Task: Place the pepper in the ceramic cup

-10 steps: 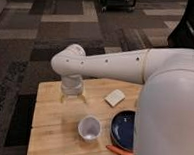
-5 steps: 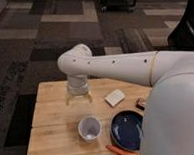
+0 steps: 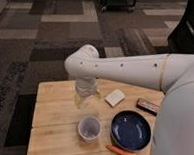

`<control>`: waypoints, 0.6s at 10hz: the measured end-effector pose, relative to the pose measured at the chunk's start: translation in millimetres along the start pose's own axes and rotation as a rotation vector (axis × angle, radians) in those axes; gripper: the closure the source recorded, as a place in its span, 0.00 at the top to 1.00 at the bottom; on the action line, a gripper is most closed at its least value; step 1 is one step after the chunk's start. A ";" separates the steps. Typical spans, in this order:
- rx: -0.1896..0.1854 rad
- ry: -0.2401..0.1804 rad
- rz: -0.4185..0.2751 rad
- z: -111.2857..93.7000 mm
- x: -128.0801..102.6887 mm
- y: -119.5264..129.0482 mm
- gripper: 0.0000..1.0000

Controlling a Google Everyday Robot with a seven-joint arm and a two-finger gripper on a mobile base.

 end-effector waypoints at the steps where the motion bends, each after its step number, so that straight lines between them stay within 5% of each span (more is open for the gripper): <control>1: -0.009 -0.025 -0.095 2.3 3.5 -7.3 0.65; 6: -0.067 -0.006 -0.316 -1.7 28.2 -27.1 0.65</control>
